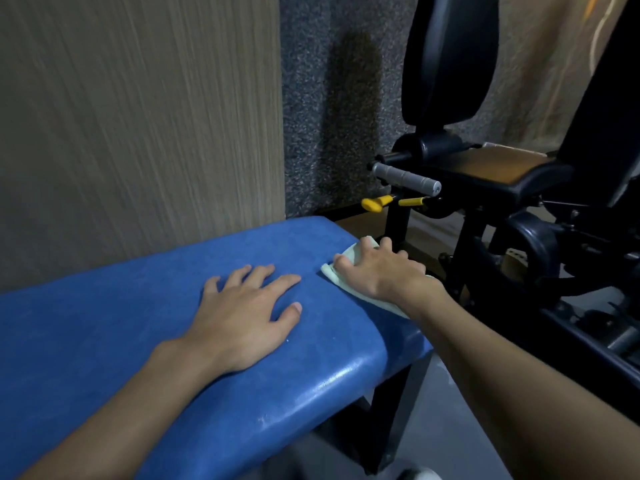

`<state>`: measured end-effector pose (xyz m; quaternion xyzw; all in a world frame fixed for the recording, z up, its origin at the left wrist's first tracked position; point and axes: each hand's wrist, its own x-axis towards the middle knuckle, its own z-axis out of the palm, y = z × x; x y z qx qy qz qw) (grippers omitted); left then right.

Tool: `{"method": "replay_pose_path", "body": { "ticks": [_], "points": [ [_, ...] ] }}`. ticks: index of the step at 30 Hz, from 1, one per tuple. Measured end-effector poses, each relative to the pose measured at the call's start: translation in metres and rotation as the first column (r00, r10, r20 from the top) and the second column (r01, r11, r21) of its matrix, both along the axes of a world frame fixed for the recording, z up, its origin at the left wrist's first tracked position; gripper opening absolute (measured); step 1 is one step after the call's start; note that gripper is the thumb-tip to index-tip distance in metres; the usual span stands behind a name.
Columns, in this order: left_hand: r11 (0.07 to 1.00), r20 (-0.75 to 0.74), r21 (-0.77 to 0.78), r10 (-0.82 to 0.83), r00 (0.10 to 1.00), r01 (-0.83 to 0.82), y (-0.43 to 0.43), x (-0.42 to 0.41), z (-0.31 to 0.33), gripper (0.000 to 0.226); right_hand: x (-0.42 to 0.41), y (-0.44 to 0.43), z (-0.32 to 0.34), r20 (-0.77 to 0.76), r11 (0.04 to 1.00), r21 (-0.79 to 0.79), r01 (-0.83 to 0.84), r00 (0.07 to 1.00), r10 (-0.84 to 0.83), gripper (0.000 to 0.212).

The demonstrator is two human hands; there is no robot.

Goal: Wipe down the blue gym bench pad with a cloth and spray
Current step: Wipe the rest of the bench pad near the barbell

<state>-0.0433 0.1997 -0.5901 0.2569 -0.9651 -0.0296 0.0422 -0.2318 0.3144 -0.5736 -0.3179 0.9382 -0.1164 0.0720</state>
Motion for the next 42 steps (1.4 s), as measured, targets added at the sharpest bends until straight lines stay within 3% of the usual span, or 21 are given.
{"method": "replay_pose_path", "body": {
  "ticks": [4,7,11,19,23,33,39,40,42],
  "points": [
    [0.999,-0.052,-0.036,0.011,0.999,-0.013,-0.036,-0.017,0.008,0.075,-0.007,0.013,-0.007,0.001,0.998,0.025,-0.063,0.998,0.063,0.076],
    [0.999,0.015,0.007,0.053,0.998,-0.053,-0.057,-0.036,0.006,0.07,-0.011,0.016,-0.012,-0.022,0.998,0.015,-0.068,0.997,0.068,0.075],
    [0.999,0.044,-0.032,0.037,0.998,-0.036,-0.054,-0.037,0.002,0.088,-0.032,-0.034,-0.007,0.029,0.995,0.034,-0.09,0.996,0.089,0.083],
    [0.998,0.033,-0.063,0.026,0.999,-0.024,-0.053,-0.033,-0.004,0.088,-0.038,-0.048,-0.012,-0.02,0.992,0.053,-0.113,0.993,0.115,0.075],
    [0.997,-0.001,-0.081,-0.016,1.0,0.016,-0.069,-0.032,0.005,0.083,-0.052,-0.091,-0.005,-0.012,0.987,0.055,-0.152,0.988,0.152,0.078],
    [0.997,-0.147,-0.046,0.058,0.987,-0.066,-0.095,-0.031,-0.006,0.074,-0.061,-0.163,-0.001,-0.115,0.909,0.108,-0.403,0.903,0.414,0.065],
    [0.995,-0.292,0.088,0.063,0.954,-0.038,-0.104,-0.024,-0.007,0.029,-0.03,-0.15,-0.009,-0.221,0.883,0.18,-0.433,0.857,0.466,0.072],
    [0.993,-0.282,0.121,0.052,0.958,-0.019,-0.107,-0.018,-0.004,0.028,-0.025,-0.147,-0.009,-0.23,0.879,0.173,-0.444,0.85,0.475,0.071],
    [0.996,-0.212,0.084,0.039,0.977,-0.022,-0.115,-0.005,0.001,0.045,-0.012,-0.141,-0.009,-0.258,0.853,0.154,-0.499,0.813,0.522,0.067]
  ]
}}
